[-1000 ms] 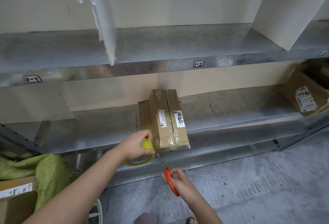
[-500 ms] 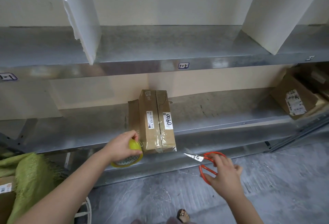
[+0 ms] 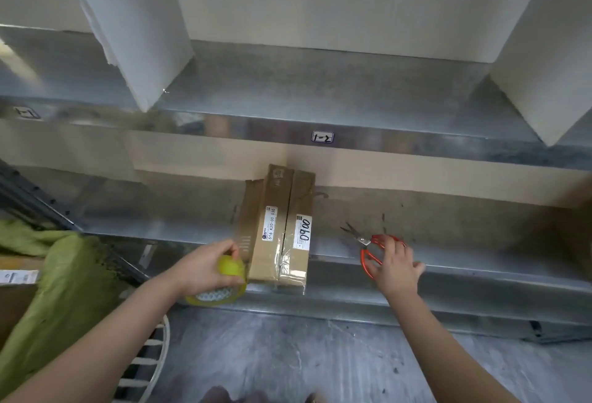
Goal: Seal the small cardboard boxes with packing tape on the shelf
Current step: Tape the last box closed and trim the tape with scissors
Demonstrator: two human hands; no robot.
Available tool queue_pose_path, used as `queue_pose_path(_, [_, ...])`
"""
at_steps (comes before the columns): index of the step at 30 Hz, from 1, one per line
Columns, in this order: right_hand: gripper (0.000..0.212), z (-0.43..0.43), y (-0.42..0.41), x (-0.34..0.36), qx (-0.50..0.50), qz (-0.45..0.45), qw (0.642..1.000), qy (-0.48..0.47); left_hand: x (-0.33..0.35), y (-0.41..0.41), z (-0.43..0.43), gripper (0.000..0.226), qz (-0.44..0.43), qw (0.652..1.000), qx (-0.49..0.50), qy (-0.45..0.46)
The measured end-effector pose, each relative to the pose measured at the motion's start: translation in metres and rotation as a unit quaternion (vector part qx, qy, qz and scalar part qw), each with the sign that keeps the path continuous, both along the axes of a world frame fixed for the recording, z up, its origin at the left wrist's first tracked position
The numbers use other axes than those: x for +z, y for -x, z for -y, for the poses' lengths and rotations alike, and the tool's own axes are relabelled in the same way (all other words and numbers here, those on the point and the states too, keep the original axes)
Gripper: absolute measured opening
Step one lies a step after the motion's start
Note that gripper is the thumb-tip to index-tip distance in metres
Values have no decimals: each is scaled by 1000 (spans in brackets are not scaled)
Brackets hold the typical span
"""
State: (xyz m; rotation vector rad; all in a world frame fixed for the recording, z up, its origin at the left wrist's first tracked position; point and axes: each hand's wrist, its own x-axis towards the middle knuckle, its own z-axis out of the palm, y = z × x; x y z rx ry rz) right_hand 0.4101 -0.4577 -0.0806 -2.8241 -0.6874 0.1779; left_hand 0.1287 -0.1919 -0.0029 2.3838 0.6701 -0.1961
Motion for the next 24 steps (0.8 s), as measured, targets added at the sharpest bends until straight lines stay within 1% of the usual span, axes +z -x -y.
queue_pose_path(2, [55, -12, -16, -5, 17, -12, 999, 36, -1, 0, 5, 41, -1, 1000, 17, -2])
queue_pose_path(5, [56, -26, -32, -16, 70, -15, 992, 108, -4, -1, 10, 41, 1, 1000, 27, -10])
queue_pose_path(6, [55, -28, -34, -19, 85, -22, 990, 111, -4, -1, 11, 41, 1, 999, 33, -11])
queue_pose_path(10, [53, -26, -33, -24, 110, -57, 991, 53, -4, -1, 12, 41, 3, 999, 49, -13])
queue_pose_path(14, [55, -12, -14, -14, 150, 5, 989, 12, -4, 0, 12, 42, 2, 999, 52, -11])
queue_pose_path(16, [58, -4, 4, -3, 172, 41, 984, -21, -3, 0, 13, 42, 3, 999, 53, -4])
queue_pose_path(18, [60, 2, 27, 6, 187, 55, 980, -39, -1, -1, 13, 42, 8, 999, 48, 2])
queue_pose_path(22, [54, 11, 87, 17, 173, 34, 977, -121, 3, -1, 12, 41, 5, 1000, 23, -1])
queue_pose_path(24, [53, 9, 118, 20, 187, 29, 972, -139, 4, -1, 10, 42, 10, 1000, 9, 2])
